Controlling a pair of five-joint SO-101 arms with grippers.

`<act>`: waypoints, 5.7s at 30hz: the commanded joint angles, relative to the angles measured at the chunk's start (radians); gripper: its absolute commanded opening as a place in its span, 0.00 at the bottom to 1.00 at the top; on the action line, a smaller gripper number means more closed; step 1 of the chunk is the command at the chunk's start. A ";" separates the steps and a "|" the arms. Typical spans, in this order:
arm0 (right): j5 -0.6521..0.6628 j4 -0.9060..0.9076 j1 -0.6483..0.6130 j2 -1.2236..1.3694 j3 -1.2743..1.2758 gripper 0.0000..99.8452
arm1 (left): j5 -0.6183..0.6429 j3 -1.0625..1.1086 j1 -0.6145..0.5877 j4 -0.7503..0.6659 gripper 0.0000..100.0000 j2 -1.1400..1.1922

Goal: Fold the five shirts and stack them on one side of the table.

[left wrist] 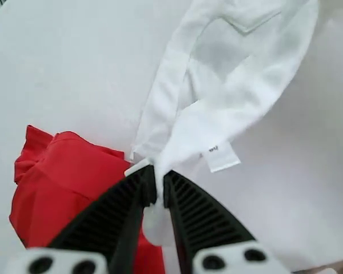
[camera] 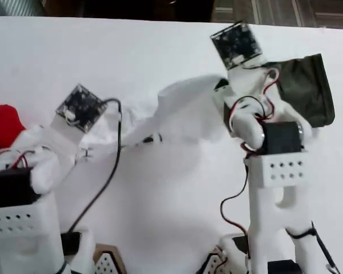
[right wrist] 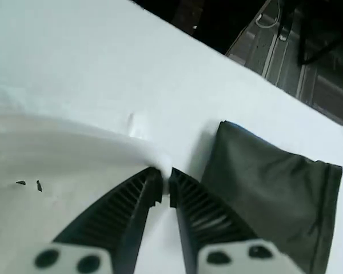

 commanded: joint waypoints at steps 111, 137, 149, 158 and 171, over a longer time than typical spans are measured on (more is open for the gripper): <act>0.003 -0.315 0.010 0.484 -0.563 0.02 | 0.106 -1.181 0.002 -0.157 0.03 1.053; 0.003 -0.317 0.054 0.894 -0.914 0.02 | 0.112 -1.696 -0.014 -0.215 0.03 1.539; 0.003 -0.300 0.062 1.145 -1.122 0.02 | 0.114 -1.618 -0.012 -0.351 0.03 1.617; 0.003 -0.031 0.067 1.185 -1.115 0.02 | 0.104 -1.369 -0.011 -0.181 0.03 1.617; 0.003 0.374 0.077 1.150 -1.128 0.02 | 0.054 -1.402 -0.002 0.164 0.03 1.608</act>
